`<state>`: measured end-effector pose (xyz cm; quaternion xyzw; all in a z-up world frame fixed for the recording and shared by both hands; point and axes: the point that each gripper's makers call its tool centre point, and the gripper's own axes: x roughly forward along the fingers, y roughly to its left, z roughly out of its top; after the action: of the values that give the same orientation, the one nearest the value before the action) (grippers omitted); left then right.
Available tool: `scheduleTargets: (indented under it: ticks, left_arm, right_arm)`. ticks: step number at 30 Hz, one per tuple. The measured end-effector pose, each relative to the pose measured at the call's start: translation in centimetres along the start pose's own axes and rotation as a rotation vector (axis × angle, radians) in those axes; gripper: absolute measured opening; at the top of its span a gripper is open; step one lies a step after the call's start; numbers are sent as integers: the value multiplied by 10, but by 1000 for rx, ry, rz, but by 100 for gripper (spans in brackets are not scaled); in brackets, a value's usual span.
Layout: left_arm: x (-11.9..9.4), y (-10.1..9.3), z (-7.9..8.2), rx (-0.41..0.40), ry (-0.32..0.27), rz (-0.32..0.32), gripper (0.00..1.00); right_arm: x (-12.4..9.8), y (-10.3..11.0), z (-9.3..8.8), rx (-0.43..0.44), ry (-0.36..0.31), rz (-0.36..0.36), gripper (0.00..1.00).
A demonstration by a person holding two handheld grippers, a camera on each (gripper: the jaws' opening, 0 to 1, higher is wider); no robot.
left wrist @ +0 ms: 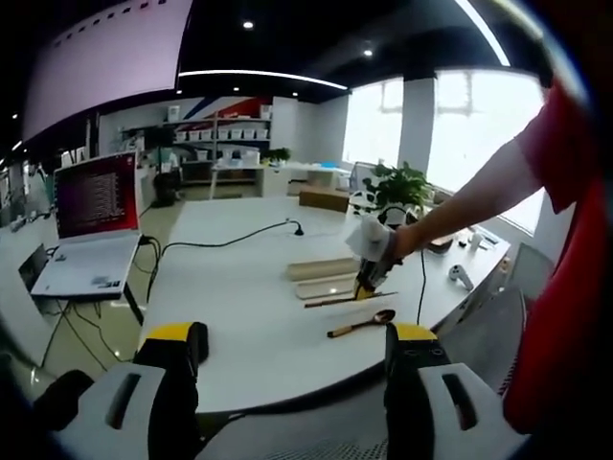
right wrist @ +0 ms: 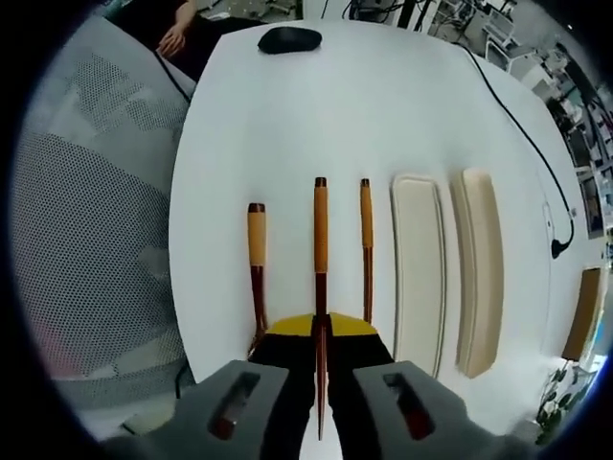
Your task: Arrange the utensils inside the cutlery case until each visible utensil rests in its matching compartment.
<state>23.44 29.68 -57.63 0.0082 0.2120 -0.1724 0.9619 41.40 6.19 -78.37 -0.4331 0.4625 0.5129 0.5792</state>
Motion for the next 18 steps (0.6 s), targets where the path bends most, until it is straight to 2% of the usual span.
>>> scheduleTargets:
  ticks: [7, 18]
  left_arm:
    - [-1, -3, 3, 18, 0, -19, 82]
    - [-2, -5, 0, 22, -5, -37, 81]
  right_arm:
    - [-13, 3, 6, -22, -29, -5, 0]
    - [-30, 2, 7, -29, -18, -14, 0]
